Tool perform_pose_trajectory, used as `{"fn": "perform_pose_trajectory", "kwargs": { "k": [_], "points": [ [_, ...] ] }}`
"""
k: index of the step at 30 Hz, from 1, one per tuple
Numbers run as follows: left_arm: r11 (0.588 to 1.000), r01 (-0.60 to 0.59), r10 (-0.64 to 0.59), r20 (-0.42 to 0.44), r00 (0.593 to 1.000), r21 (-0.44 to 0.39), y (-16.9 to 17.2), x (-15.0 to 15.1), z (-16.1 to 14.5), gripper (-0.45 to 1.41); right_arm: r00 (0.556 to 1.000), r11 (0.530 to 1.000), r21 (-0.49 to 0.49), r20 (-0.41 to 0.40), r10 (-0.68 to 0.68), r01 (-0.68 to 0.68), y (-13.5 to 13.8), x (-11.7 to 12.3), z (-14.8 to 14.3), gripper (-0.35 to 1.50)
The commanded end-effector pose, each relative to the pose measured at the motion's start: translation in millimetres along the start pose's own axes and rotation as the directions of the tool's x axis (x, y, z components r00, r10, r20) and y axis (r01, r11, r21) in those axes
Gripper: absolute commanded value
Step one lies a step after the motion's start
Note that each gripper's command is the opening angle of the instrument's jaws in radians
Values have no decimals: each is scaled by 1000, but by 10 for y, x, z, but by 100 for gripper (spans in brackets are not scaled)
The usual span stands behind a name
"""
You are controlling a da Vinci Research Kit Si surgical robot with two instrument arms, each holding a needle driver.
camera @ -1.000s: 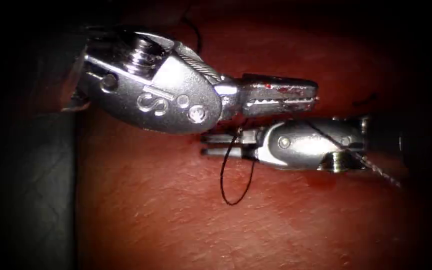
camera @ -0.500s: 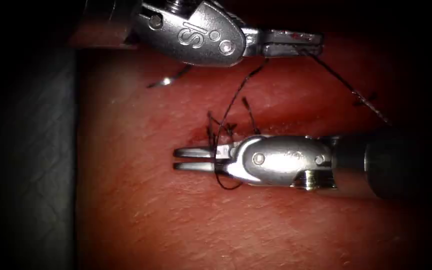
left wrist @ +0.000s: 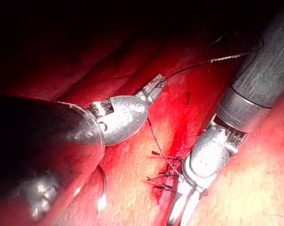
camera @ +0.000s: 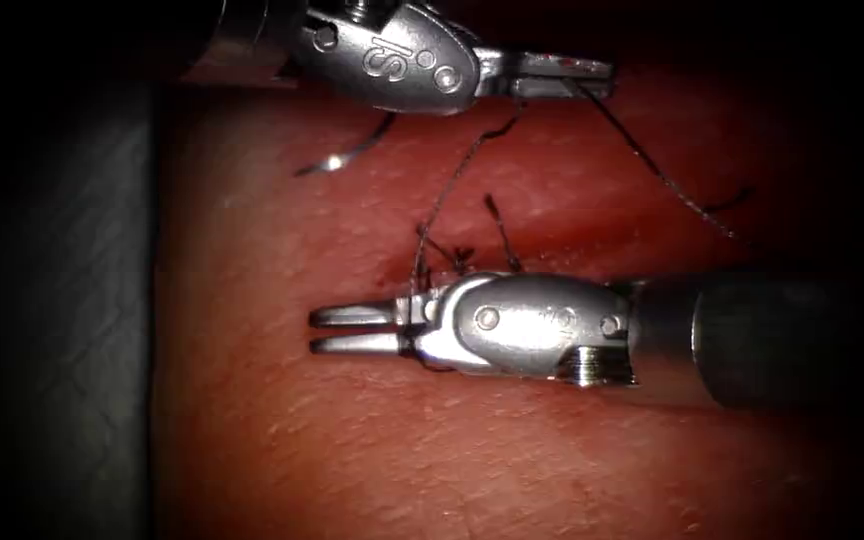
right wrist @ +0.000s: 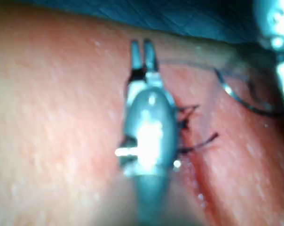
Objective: Wound Closure
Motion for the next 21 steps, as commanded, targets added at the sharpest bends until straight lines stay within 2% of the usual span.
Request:
{"fn": "perform_pose_trajectory", "kwargs": {
  "k": [1,8,15,17,18,21],
  "points": [
    [1000,-4,4,-3,1000,-1,1,-8,6,-45,1000,1000,9,-17,10,-10,-5,-5,8,0],
    [1000,-11,11,-9,1000,-4,7,-29,5,-45,994,999,30,-96,46,-43,0,1,1,39],
    [1000,-22,21,-8,1000,-9,13,-55,-3,-45,988,996,26,-126,83,-81,-1,1,-13,41],
    [1000,-14,14,-5,1000,-10,15,-62,-6,-45,985,994,24,-137,108,-106,-1,1,-18,64],
    [1000,-11,10,-4,1000,-10,16,-65,-8,-45,983,993,22,-140,116,-114,-1,1,-21,69],
    [1000,-7,7,-2,1000,-13,21,-75,-14,-45,977,989,21,-155,145,-144,0,2,-32,66]
  ]
}}
